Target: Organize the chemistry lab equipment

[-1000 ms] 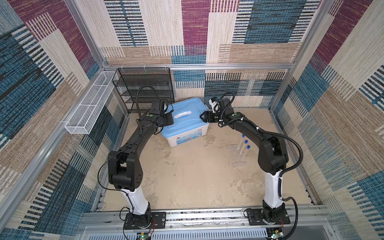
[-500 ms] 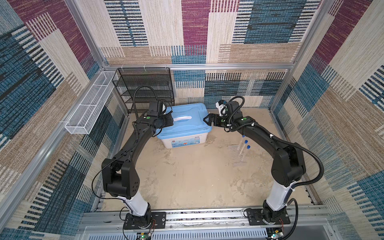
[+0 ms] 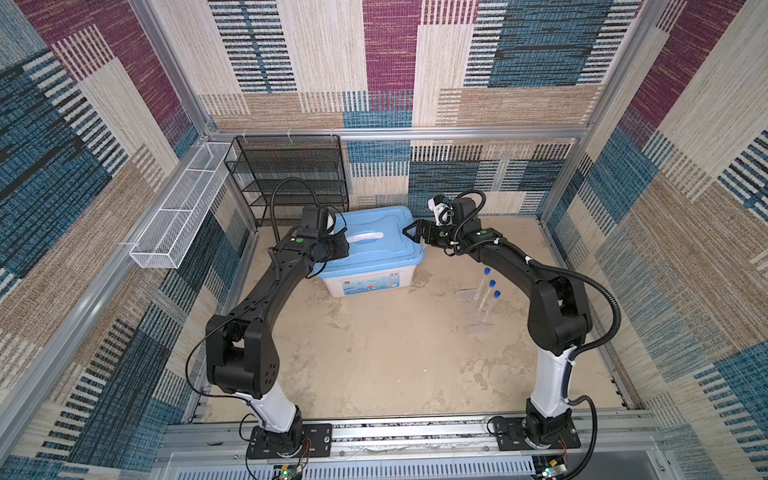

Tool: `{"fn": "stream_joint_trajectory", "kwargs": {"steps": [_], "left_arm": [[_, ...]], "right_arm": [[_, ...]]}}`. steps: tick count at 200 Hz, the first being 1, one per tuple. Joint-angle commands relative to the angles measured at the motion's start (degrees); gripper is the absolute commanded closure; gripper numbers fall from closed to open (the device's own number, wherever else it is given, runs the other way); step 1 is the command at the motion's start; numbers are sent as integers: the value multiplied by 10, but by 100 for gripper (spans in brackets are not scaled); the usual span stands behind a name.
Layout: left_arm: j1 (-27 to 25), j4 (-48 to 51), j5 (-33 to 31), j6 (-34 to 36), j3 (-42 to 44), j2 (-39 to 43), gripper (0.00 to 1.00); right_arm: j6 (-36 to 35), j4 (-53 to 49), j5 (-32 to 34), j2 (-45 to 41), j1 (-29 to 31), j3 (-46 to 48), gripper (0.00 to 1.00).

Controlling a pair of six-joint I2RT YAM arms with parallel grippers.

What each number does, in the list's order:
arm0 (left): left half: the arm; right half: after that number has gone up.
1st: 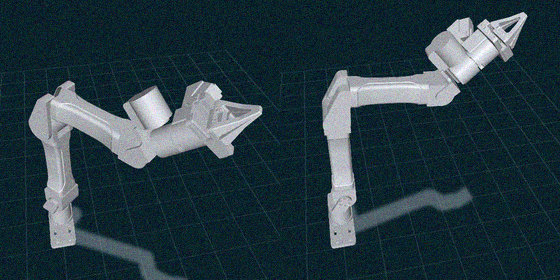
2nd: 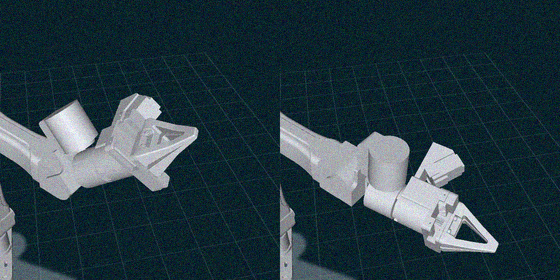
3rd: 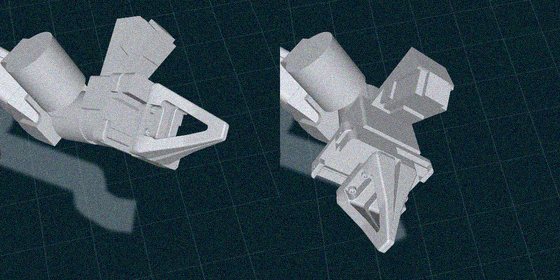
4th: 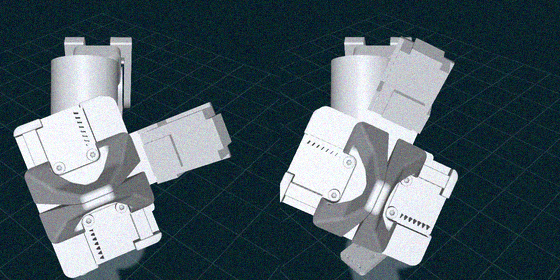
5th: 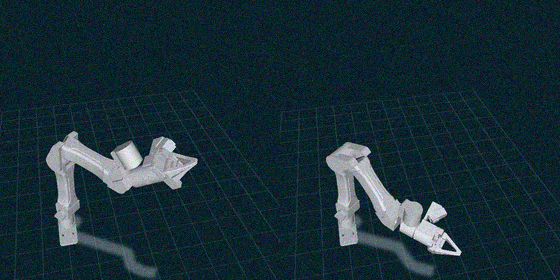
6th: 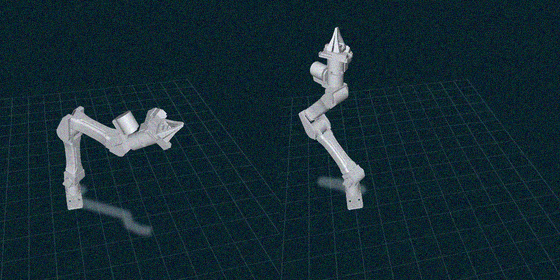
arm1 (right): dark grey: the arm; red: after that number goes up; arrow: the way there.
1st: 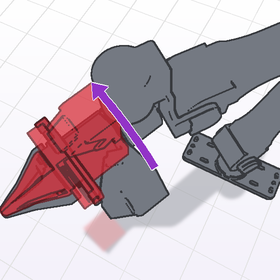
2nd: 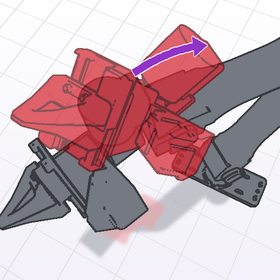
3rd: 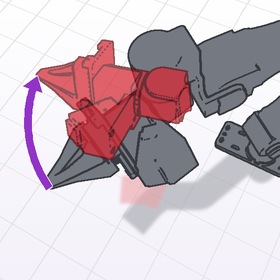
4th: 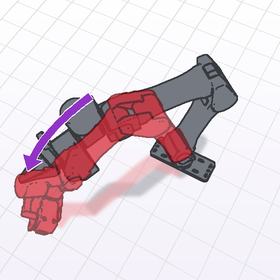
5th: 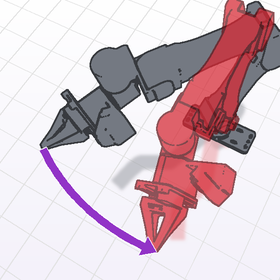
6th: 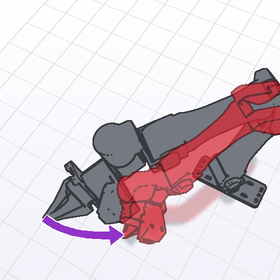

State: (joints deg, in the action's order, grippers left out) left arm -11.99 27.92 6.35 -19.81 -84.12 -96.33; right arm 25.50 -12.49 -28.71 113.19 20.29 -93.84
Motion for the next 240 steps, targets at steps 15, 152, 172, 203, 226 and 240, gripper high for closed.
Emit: {"fn": "stream_joint_trajectory", "kwargs": {"steps": [15, 152, 172, 203, 226, 240], "left_arm": [[1, 19, 3, -6, 8, -5, 57], [-5, 13, 13, -14, 9, -4, 57], [-6, 17, 11, -12, 5, -10, 57], [-8, 17, 11, -14, 9, -14, 57], [-15, 16, 15, -16, 7, -22, 58], [-22, 15, 17, -17, 5, -33, 58]], "right_arm": [[0, -10, 37, -19, -3, 11, 1], [5, 35, -35, -1, -3, 19, 1], [5, 50, -48, -5, 2, 29, 1], [-24, 27, 35, -42, 35, 28, 4], [-45, 10, 100, -54, 65, 24, 6], [-47, 11, 113, -56, 76, 24, 8]]}}
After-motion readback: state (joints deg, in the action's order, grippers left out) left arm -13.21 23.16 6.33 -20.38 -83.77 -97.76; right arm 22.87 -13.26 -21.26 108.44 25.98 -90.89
